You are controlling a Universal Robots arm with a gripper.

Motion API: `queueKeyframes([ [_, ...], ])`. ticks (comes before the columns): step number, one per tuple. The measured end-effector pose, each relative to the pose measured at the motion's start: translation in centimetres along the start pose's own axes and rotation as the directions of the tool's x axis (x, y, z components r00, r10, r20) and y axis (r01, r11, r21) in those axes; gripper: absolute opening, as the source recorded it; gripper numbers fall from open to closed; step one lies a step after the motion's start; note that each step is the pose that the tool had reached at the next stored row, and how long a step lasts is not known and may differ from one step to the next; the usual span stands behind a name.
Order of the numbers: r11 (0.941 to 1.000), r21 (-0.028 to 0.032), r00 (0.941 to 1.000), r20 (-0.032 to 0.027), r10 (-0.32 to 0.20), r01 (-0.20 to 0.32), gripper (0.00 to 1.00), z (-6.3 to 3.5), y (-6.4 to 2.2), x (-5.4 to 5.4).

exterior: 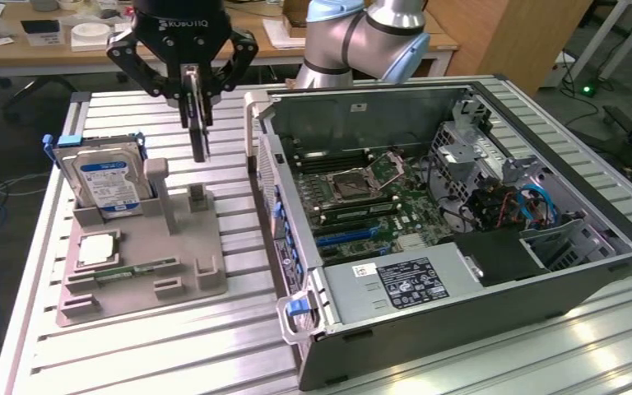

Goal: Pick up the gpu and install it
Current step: 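Pick up the gpu and move the gpu toward the slot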

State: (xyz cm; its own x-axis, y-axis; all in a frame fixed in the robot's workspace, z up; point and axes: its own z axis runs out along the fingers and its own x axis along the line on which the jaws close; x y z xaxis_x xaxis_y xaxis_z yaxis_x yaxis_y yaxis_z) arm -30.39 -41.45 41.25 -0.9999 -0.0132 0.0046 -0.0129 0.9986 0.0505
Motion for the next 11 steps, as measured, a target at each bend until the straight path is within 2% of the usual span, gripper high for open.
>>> queueKeyframes([
  [11, 1.0, 0.0001, 1.0, 0.0, 0.0, 0.0, 0.28, -0.01, -0.01, -0.77],
])
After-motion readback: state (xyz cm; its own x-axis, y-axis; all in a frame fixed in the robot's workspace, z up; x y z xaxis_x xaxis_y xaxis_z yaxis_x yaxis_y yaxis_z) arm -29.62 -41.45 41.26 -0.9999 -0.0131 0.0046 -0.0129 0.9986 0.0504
